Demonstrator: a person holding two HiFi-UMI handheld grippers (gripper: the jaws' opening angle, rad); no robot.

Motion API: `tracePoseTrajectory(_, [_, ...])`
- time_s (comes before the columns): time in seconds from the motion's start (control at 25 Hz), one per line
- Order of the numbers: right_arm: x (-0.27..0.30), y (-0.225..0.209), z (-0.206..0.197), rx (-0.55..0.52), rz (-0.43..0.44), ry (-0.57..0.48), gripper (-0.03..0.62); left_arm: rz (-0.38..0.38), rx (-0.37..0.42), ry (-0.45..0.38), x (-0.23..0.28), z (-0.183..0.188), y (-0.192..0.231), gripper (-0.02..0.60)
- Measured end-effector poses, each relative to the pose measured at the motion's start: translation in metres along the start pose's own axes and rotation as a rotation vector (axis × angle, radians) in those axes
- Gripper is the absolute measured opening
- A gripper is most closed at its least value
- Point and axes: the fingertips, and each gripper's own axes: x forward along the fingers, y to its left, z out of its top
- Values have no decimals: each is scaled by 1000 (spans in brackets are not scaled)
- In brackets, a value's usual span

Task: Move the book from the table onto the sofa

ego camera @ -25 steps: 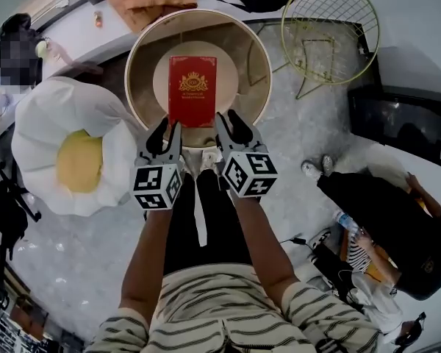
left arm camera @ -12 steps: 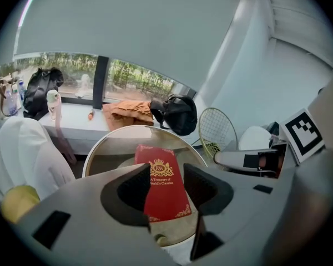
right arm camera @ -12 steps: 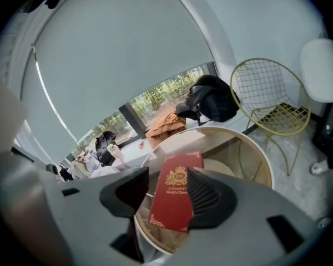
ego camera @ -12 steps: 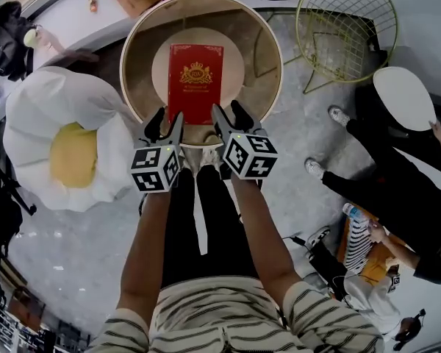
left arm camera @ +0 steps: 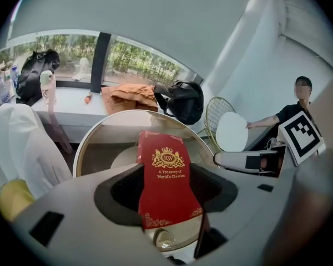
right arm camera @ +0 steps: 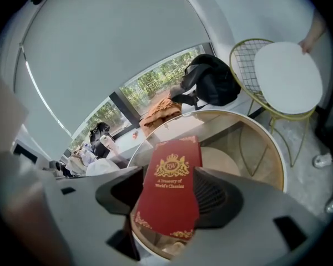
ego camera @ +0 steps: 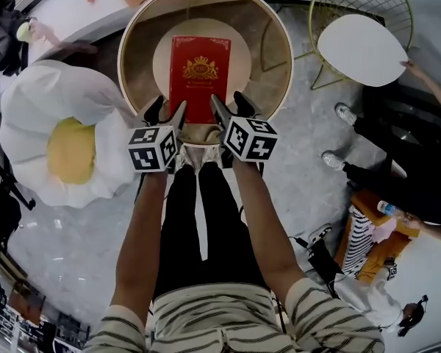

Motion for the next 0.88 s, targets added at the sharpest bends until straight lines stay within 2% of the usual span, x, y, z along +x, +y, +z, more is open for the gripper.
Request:
tracePoseTrajectory(0.28, [30,-16,-9,19,-11,48,299,-34,-66,64,40,-16,8,276])
tracePoseTrajectory(0.44, [45,-24,-22,43,-19,74,308,-42,-57,121,59,-30,15,298])
tracePoseTrajectory(0.88, [78,-40,-32,63,-32,115,328,-36,-60,160,90,-34,33,307])
